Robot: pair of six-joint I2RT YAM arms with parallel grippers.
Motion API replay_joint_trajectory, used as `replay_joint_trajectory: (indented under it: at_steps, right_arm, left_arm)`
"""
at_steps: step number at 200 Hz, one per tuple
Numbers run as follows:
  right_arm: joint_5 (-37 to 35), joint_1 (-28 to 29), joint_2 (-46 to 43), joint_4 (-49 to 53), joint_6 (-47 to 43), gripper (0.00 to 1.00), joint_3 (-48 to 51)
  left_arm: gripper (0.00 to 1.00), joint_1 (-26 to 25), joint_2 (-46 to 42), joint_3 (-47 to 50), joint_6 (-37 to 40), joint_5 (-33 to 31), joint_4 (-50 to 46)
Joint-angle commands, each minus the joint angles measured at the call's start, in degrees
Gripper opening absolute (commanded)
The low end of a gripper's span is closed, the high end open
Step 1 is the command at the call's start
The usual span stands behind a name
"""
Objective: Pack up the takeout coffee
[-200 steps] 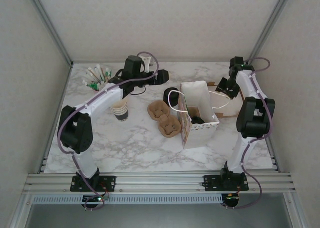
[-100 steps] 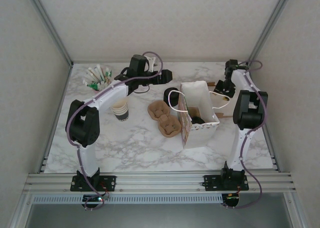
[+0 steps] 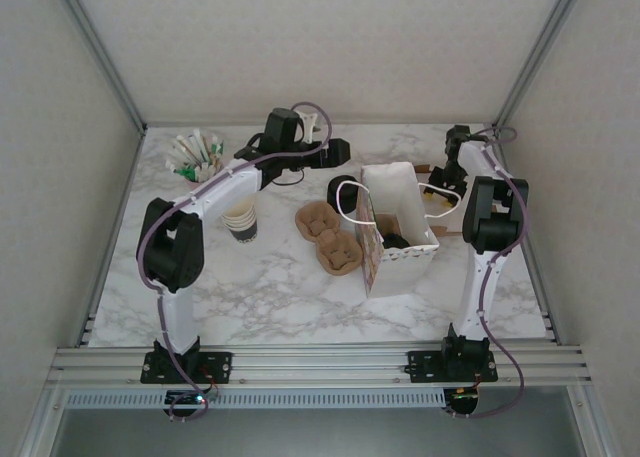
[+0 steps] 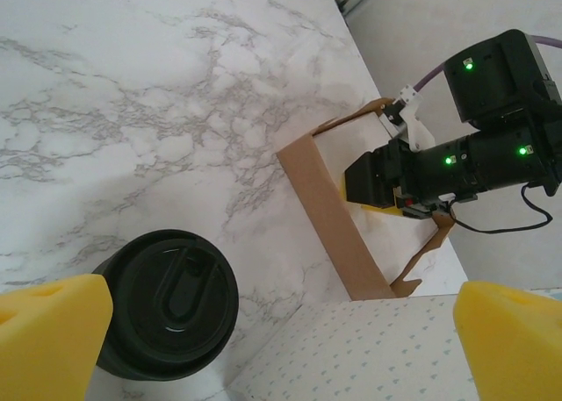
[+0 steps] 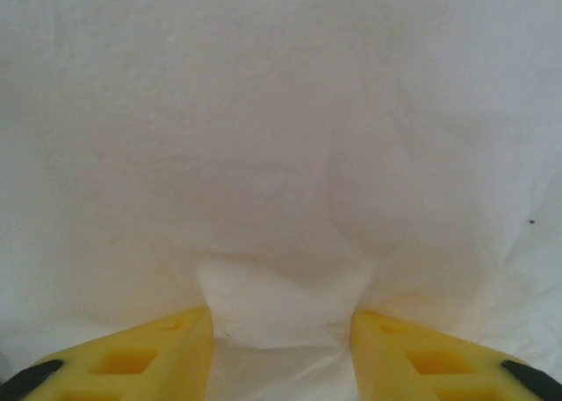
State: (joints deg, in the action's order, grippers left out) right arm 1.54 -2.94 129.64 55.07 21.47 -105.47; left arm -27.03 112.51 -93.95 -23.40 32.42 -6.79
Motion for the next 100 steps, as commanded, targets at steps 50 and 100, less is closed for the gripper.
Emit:
replay_joint_trajectory:
  at_steps: [50, 100]
  right_arm:
    - [-0.4, 0.4, -0.9, 0.8, -0.9, 0.29, 0.0]
    - [-0.4, 0.4, -3.9, 0.9, -0.8, 0.2, 0.0]
  left_arm:
    - [1.0, -1.6, 0.5, -3.3, 0.6, 0.5, -2.2]
    - [1.0, -2.7, 0.3, -4.2, 1.1, 0.1, -3.1]
